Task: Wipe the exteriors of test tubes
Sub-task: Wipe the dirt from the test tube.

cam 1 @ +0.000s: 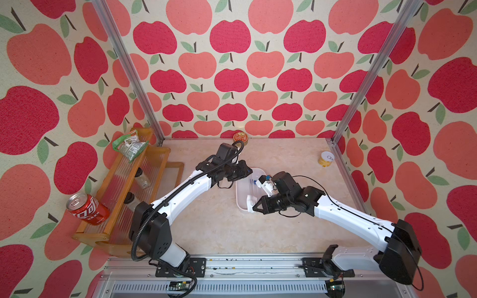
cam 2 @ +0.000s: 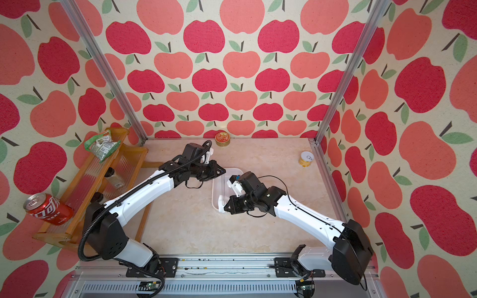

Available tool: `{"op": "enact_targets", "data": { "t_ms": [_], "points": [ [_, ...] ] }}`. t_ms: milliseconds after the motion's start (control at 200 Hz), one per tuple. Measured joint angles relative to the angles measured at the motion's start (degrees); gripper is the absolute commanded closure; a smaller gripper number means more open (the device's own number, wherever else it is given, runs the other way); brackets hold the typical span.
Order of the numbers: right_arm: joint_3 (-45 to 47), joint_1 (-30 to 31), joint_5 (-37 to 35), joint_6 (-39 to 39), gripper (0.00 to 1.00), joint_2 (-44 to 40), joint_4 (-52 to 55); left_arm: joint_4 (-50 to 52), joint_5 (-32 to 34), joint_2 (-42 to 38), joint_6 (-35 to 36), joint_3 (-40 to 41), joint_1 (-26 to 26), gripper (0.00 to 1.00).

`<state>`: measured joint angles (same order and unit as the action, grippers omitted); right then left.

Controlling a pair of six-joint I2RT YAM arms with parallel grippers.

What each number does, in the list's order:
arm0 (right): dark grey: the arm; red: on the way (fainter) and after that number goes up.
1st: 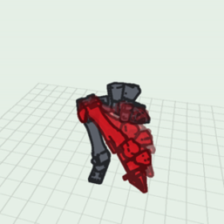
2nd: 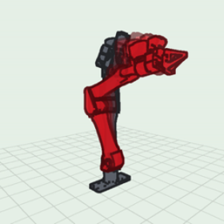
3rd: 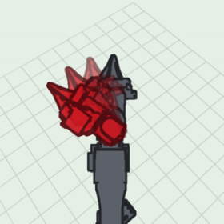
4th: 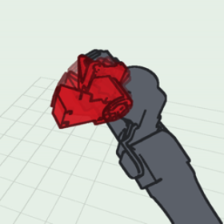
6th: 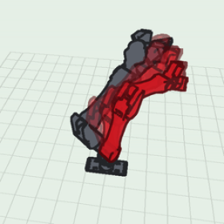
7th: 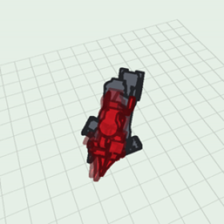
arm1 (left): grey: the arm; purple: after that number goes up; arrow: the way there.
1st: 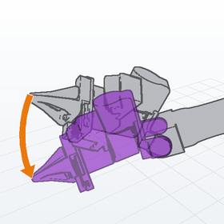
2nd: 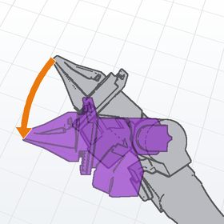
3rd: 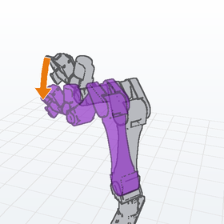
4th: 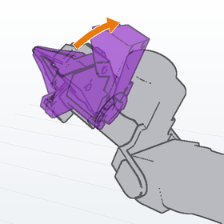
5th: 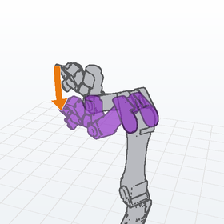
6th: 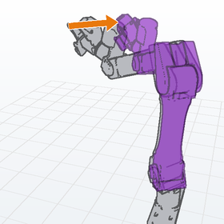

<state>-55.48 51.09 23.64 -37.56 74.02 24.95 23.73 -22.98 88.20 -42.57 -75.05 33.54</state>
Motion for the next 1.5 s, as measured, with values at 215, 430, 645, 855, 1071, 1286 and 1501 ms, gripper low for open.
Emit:
{"op": "enact_targets", "data": {
  "t_ms": [215, 430, 645, 855, 1071, 1286, 1501],
  "points": [
    [-2.82, -1.62, 0.52, 0.52, 1.00, 0.37, 1.11, 0.02, 0.00, -0.02, 0.02, 0.09, 0.02, 0.84],
    [-4.20, -2.80, 0.92, 1.60, 1.00, 0.68, 2.14, 0.04, -0.02, -0.02, 0.00, 0.11, 0.02, 0.84],
    [-6.86, -6.01, 2.03, 2.89, 1.00, 2.40, 3.30, 0.04, -0.02, -0.09, 0.00, 0.39, 0.09, 0.84],
    [-12.52, -8.79, 3.43, 4.37, 1.00, 7.10, 3.91, 0.07, -0.02, -0.37, 0.00, 1.07, 0.20, 0.84],
    [-18.67, -11.32, 4.63, 5.18, 1.00, 11.06, 4.76, 0.11, 0.00, -1.11, 0.00, 1.84, 0.46, 0.84],
    [-19.30, -11.30, 6.36, 5.14, 1.00, 11.30, 4.70, 0.28, 0.07, -1.31, 0.02, 1.99, 0.46, 0.84],
    [-14.53, -9.38, 7.37, 4.26, 1.00, 8.63, 4.52, 0.50, 0.70, -1.31, 0.22, 1.99, 0.46, 0.84]
  ]
}}
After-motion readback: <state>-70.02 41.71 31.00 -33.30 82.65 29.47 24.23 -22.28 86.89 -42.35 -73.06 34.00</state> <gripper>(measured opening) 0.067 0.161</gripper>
